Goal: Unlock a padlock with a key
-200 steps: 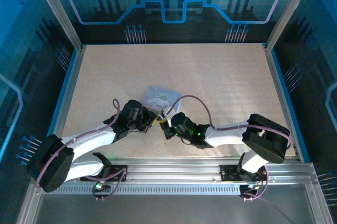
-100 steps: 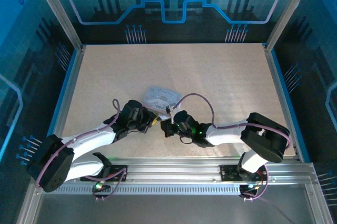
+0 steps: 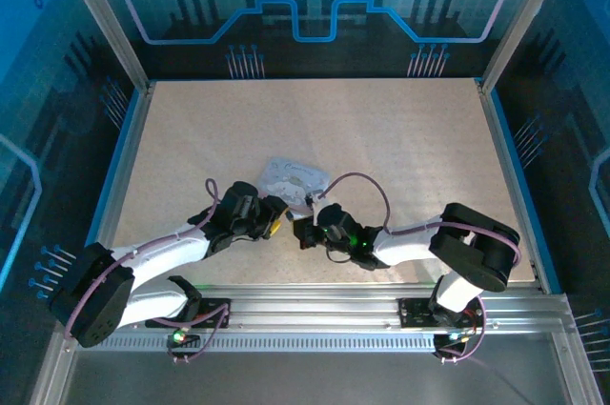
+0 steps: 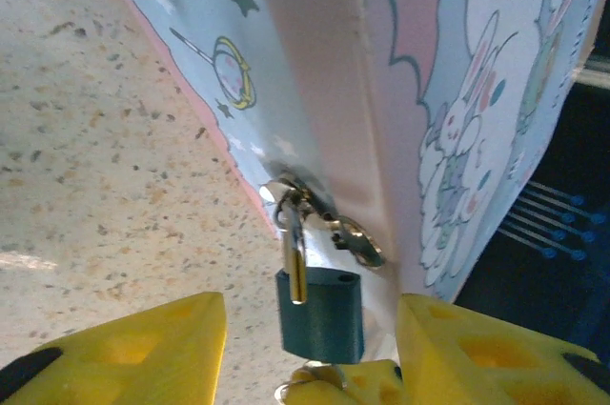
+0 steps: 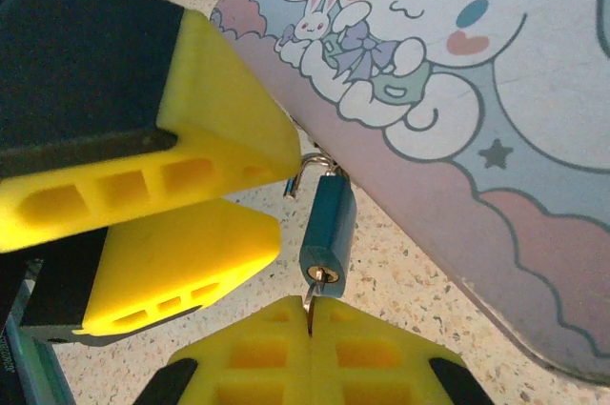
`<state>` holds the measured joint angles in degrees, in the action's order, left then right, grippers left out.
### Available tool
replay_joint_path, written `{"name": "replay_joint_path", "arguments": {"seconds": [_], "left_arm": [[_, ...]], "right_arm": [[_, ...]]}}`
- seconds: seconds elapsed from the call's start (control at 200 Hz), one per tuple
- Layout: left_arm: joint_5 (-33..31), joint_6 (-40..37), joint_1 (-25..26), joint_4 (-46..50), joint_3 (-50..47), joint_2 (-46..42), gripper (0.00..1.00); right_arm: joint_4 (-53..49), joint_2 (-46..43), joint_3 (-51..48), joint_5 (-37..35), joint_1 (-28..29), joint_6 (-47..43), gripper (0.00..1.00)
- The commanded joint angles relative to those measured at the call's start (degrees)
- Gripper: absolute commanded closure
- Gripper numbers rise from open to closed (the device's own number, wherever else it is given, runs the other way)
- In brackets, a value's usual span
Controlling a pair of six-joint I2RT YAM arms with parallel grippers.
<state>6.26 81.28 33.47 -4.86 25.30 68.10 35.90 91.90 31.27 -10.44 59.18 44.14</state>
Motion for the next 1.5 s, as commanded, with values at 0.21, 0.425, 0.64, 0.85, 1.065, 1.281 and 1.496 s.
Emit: {"name": "replay_joint_path", "arguments": {"seconds": [0.21,0.425,0.64,0.85,1.065,1.281,1.496], "left_arm": [[-4.2,-11.2,-0.6,13.7,6.7,-4.1,0.38],[-5.6,-13.7,-0.9,15.5,7.0,-6.0,0.32],[-5.9,-14.7,-1.1,15.9,6.8,-6.9,0.31],[-5.7,-14.6,-1.5,15.8,6.0,-7.4,0.30],[-5.7,-14.5,-1.9,15.7,5.3,-7.9,0.30],[-5.4,-14.8,-2.5,15.7,4.7,-8.8,0.29],[-4.5,-15.6,-3.2,15.1,3.9,-10.5,0.26]], "right_arm": [[7.6,1.4,-4.4,-0.4,-1.2,7.2,1.00],[12.5,2.9,-6.9,3.1,-2.4,16.4,0.99],[18.9,6.2,-7.8,6.4,-3.2,22.2,0.98],[20.9,7.9,-8.6,5.7,-3.4,23.4,0.98],[20.7,9.1,-8.7,5.3,-3.4,23.5,0.98],[20.7,8.9,-9.4,4.2,-3.4,23.4,0.95],[20.9,9.4,-9.6,4.2,-3.3,23.7,0.91]]}}
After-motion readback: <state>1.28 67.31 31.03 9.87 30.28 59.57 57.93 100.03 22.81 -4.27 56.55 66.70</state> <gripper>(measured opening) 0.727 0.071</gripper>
